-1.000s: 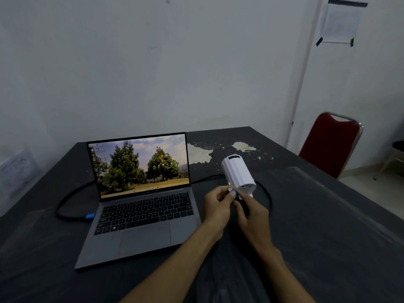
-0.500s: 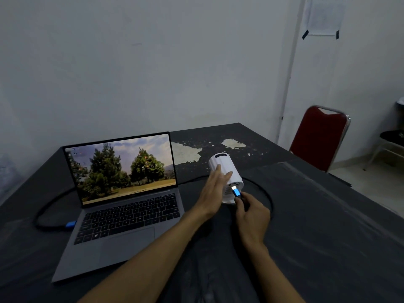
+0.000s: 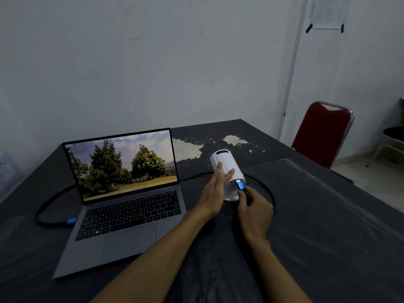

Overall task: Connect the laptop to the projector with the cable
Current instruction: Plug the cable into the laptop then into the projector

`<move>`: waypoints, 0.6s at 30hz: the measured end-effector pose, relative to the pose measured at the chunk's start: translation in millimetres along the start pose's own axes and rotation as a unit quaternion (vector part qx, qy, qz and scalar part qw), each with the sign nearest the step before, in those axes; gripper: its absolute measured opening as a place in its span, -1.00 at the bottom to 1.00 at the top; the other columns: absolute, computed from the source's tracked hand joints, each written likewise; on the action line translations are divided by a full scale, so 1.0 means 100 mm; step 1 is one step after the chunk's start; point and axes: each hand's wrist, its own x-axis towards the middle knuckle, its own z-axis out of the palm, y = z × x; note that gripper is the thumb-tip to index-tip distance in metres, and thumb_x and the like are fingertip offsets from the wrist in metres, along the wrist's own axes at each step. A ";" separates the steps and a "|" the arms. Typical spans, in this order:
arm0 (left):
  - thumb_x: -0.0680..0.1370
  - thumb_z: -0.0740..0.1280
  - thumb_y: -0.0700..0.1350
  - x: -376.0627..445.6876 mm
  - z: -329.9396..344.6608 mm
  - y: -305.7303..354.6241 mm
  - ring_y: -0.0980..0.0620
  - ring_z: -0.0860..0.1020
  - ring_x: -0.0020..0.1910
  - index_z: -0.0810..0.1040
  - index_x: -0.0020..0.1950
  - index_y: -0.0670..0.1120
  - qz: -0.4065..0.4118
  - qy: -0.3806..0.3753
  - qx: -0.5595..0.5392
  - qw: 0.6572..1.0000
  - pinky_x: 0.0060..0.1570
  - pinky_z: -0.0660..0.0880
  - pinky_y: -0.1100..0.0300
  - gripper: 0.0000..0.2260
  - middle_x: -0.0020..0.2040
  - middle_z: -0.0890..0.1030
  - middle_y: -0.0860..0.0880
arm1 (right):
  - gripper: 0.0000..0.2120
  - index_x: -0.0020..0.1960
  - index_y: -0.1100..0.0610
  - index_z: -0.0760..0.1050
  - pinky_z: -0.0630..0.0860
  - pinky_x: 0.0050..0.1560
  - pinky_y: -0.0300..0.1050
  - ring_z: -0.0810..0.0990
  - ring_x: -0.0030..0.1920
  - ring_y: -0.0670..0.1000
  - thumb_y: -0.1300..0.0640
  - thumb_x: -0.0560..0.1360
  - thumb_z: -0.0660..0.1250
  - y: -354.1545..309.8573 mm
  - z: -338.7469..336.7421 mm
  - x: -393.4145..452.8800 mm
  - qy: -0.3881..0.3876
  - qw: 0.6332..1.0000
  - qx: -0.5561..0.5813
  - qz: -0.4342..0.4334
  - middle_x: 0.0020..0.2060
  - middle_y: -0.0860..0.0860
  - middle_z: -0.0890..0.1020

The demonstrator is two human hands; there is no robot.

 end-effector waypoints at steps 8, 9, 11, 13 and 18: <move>0.60 -0.20 0.40 0.01 0.02 -0.02 0.15 0.06 0.62 0.42 0.49 0.31 -0.012 0.003 0.021 1.000 0.58 0.02 -0.12 -0.39 0.64 -0.01 0.36 | -0.77 0.17 0.06 0.72 0.51 -0.18 -0.24 0.63 -0.25 -0.14 0.15 0.55 0.40 -0.03 0.01 -0.01 -0.004 1.000 -0.028 -0.011 -0.17 -0.07 0.76; 0.60 -0.20 0.39 0.01 0.02 -0.02 0.14 0.06 0.62 0.41 0.49 0.32 -0.014 0.003 0.025 1.000 0.58 0.02 -0.14 -0.40 0.64 -0.01 0.35 | -0.77 0.17 0.06 0.72 0.49 -0.18 -0.24 0.62 -0.25 -0.14 0.15 0.55 0.41 -0.03 0.01 -0.02 -0.005 0.999 -0.031 -0.010 -0.17 -0.06 0.77; 0.60 -0.21 0.39 0.00 0.02 -0.01 0.13 0.07 0.62 0.40 0.49 0.33 -0.017 0.007 0.041 0.999 0.57 0.01 -0.20 -0.40 0.64 -0.01 0.34 | -0.77 0.18 0.06 0.72 0.50 -0.16 -0.23 0.66 -0.22 -0.11 0.14 0.55 0.40 -0.03 0.01 -0.02 -0.007 0.999 -0.037 -0.008 -0.16 -0.06 0.77; 0.60 -0.22 0.38 0.00 0.02 -0.01 0.12 0.08 0.62 0.39 0.50 0.33 -0.014 0.011 0.057 0.998 0.56 0.00 -0.25 -0.40 0.65 -0.02 0.33 | -0.77 0.17 0.05 0.72 0.50 -0.16 -0.21 0.70 -0.20 -0.07 0.13 0.55 0.41 -0.03 0.01 -0.01 -0.003 0.999 -0.038 -0.005 -0.17 -0.06 0.77; 0.63 -0.24 0.32 0.02 -0.01 -0.01 0.06 0.10 0.63 0.37 0.53 0.29 0.011 0.007 0.123 0.992 0.53 0.02 -0.32 -0.41 0.67 -0.03 0.25 | -0.78 0.16 0.06 0.72 0.52 -0.17 -0.17 0.72 -0.18 -0.01 0.11 0.54 0.41 -0.04 0.04 0.00 0.010 0.999 -0.050 -0.002 -0.17 -0.04 0.77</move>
